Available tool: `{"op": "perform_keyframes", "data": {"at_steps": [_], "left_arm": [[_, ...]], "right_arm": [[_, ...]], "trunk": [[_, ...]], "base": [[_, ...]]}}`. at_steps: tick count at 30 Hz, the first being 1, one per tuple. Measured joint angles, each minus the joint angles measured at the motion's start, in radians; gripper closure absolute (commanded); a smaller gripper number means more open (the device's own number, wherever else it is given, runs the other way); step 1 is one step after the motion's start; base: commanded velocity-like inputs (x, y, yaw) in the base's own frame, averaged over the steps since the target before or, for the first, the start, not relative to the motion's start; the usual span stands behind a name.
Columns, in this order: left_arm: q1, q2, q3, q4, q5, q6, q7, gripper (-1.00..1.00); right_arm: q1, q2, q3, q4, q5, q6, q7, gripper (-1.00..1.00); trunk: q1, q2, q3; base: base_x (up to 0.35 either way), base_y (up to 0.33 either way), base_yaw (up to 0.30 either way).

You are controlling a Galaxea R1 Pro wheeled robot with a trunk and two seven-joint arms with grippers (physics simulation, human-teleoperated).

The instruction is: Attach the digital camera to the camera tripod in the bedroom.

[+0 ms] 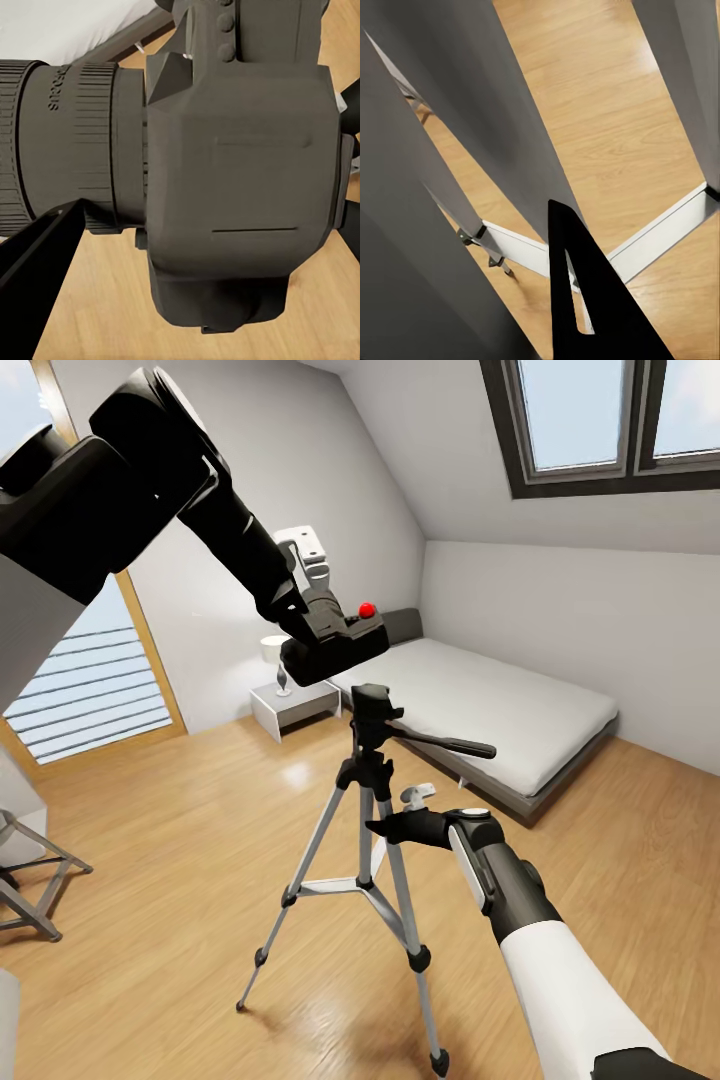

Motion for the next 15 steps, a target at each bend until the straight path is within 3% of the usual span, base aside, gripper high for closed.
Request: {"op": "perform_keyframes", "data": {"at_steps": [15], "left_arm": [[0.0,0.0,0.002,0.0,0.0,0.0,0.0,1.0]], "right_arm": [[0.0,0.0,0.001,0.001,-0.001,-0.001,0.0,1.0]], "trunk": [[0.0,0.0,0.0]], "base": [[0.0,0.0,0.0]]}}
